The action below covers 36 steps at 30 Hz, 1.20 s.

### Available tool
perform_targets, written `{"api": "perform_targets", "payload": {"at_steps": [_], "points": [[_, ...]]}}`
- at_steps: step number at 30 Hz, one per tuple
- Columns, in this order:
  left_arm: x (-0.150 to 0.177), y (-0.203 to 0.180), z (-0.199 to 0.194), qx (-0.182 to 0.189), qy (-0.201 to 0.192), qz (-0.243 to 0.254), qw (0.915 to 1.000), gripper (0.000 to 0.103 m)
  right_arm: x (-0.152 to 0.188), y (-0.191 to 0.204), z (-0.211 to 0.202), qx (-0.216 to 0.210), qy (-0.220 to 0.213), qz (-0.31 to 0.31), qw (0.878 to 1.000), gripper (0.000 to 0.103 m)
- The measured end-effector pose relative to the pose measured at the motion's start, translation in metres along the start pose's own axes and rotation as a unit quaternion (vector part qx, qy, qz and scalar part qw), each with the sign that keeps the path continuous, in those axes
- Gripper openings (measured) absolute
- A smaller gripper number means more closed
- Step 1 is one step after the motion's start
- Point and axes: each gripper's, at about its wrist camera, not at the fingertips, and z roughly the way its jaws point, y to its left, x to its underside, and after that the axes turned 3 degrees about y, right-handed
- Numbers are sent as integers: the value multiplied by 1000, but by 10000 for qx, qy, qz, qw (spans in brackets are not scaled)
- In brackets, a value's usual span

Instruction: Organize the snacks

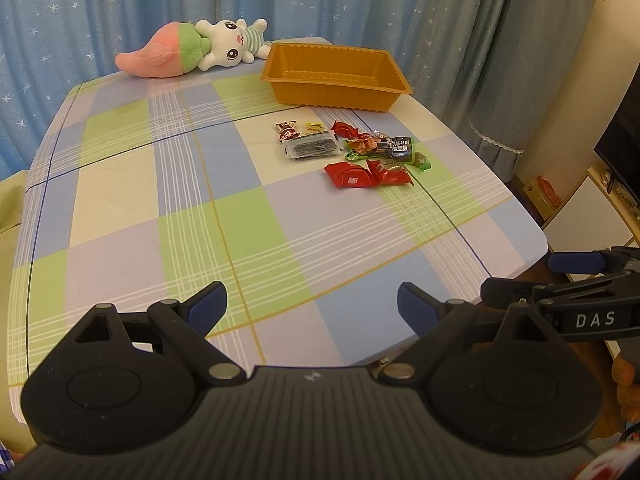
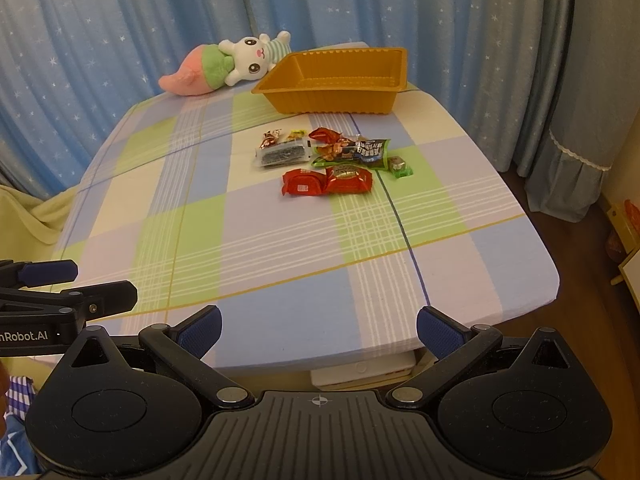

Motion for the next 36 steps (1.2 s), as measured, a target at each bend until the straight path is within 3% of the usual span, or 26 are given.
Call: {"api": "perform_targets", "payload": {"at_steps": [36], "points": [[0,5,-9,-6,-32,-57,10000,92,-2,9,0,-45,-54,-73,9999,103]]}}
